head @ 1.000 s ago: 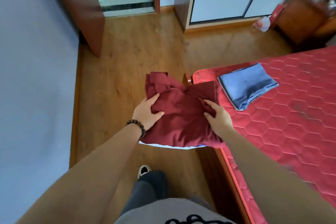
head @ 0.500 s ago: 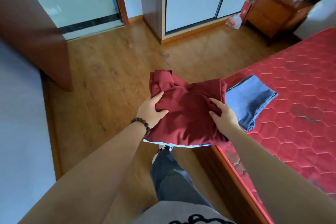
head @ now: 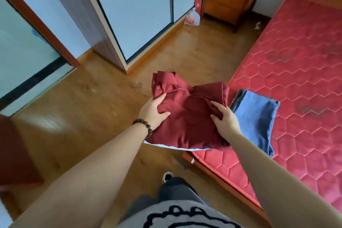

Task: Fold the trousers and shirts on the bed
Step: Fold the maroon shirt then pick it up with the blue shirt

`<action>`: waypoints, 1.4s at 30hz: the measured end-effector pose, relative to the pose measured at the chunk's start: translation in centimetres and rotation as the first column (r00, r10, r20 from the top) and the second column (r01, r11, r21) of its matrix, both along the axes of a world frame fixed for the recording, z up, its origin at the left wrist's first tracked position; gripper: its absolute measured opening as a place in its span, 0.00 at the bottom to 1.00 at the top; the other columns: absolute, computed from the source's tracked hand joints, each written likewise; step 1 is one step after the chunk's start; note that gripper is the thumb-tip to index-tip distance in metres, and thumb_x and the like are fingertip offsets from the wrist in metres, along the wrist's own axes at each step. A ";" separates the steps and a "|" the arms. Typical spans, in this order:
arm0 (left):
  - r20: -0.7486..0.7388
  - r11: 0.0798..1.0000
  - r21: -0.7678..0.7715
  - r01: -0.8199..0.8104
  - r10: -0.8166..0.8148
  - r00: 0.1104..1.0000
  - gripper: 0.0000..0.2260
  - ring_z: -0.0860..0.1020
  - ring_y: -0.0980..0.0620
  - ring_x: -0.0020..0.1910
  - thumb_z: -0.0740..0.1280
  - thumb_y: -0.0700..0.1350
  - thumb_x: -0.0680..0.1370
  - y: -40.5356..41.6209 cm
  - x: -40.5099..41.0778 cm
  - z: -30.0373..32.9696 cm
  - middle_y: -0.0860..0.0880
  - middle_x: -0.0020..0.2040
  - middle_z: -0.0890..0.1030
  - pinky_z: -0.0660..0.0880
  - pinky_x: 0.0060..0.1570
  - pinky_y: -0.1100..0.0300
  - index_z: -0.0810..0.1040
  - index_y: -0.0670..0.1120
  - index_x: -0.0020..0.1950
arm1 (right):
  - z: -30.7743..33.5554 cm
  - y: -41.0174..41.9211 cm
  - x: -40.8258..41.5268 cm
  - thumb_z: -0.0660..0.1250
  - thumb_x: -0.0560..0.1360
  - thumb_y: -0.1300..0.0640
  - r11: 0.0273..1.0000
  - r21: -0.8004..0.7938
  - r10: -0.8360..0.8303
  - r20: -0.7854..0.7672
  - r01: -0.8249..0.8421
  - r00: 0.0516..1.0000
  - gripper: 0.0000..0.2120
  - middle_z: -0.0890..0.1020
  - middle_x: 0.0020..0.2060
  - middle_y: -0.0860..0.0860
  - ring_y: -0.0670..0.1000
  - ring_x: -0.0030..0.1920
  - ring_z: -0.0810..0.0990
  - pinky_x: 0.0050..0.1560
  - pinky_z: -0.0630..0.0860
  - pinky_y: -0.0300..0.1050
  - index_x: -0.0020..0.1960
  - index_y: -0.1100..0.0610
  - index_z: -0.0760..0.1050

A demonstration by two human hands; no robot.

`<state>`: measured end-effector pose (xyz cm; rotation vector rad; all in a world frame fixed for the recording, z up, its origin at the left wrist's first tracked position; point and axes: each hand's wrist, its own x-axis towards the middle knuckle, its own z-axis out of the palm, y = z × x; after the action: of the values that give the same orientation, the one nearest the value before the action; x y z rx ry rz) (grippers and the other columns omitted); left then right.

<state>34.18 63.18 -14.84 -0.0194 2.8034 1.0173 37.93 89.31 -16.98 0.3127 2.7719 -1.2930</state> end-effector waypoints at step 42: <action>0.181 -0.220 -0.084 0.972 -0.962 -0.202 0.33 0.68 0.43 0.69 0.73 0.50 0.72 38.6 -29.4 -3.7 0.40 0.70 0.70 0.62 0.62 0.62 0.64 0.59 0.74 | -4.5 3.6 -9.4 0.64 0.76 0.60 -0.194 0.022 -0.967 0.165 0.981 -0.195 0.25 0.74 0.67 0.54 0.57 0.71 0.66 0.65 0.64 0.44 0.70 0.41 0.69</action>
<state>4.80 101.76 -18.58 1.8422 1.6198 0.1536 28.56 92.92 -21.50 2.9269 1.7396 -1.2601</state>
